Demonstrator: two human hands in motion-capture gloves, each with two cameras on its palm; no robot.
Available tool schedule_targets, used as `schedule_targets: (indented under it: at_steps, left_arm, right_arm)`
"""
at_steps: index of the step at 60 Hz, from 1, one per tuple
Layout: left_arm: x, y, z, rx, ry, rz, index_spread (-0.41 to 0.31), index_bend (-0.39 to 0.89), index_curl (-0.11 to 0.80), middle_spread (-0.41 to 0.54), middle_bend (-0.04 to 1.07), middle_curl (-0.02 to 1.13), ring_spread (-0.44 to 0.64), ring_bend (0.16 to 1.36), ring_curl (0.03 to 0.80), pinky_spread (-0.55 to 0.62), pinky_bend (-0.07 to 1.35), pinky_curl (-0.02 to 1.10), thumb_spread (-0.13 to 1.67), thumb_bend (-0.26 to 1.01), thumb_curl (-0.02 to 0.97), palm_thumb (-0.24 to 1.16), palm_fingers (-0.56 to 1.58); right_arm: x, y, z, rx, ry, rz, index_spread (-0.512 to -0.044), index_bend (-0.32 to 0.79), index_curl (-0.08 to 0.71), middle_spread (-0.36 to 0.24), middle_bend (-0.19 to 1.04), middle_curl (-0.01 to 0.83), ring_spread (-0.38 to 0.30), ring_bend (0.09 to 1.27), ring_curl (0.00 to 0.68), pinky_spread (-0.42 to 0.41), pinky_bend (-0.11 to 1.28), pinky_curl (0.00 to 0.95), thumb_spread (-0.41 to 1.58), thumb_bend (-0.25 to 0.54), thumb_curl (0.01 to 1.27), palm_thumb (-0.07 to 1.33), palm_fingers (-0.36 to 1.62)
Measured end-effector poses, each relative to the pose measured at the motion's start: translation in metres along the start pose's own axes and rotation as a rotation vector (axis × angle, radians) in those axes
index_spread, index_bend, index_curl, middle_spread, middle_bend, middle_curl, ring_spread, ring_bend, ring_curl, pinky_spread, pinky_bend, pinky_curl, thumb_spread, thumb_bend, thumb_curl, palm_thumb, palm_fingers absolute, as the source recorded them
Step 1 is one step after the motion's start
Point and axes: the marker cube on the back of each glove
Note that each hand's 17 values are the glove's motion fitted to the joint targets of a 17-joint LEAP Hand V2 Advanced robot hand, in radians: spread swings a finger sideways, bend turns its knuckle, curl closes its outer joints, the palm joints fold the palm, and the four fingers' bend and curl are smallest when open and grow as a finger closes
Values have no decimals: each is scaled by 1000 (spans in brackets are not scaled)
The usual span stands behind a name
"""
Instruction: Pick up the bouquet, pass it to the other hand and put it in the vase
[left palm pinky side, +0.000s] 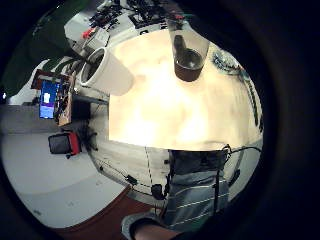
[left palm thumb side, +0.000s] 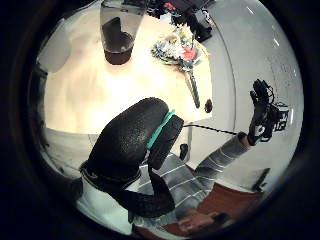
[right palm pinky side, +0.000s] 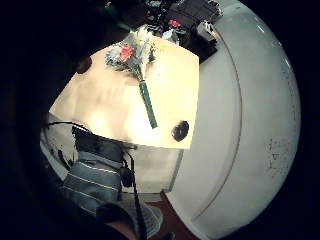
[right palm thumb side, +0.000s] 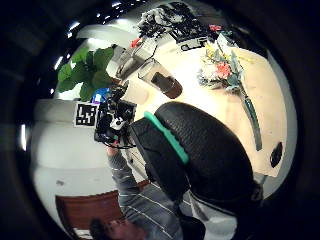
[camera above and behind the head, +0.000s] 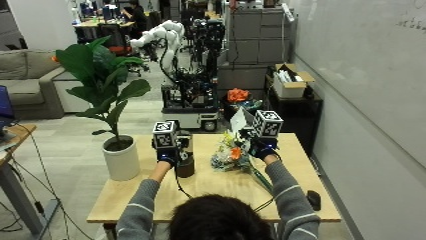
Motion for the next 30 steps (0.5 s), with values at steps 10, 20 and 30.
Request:
schedule_targets:
  at_steps: [10, 20, 30]
  left_arm:
    - [10, -2, 1, 0, -17, 30, -57, 166, 291, 121, 173, 244, 245, 477, 230, 357, 362, 269, 974, -26, 230, 85, 310]
    - [20, -3, -2, 14, -18, 50, -50, 158, 308, 121, 170, 261, 240, 495, 251, 349, 367, 291, 965, -26, 255, 87, 304]
    - [25, -2, -1, 10, -19, 61, -39, 155, 316, 126, 176, 279, 244, 499, 261, 353, 362, 306, 961, -28, 269, 84, 291]
  right_arm:
    - [-5, 4, 0, -14, 21, 5, -314, 122, 186, 12, 214, 282, 104, 351, 227, 293, 574, 305, 1151, -15, 177, 266, 294]
    - [-6, 11, -5, -26, 54, 40, -315, 107, 188, 12, 195, 304, 106, 371, 250, 294, 610, 329, 1149, -19, 195, 255, 300]
    - [7, 6, -15, -7, 66, 122, -298, 67, 156, 32, 190, 312, 114, 468, 287, 293, 728, 362, 1137, -17, 214, 263, 369]
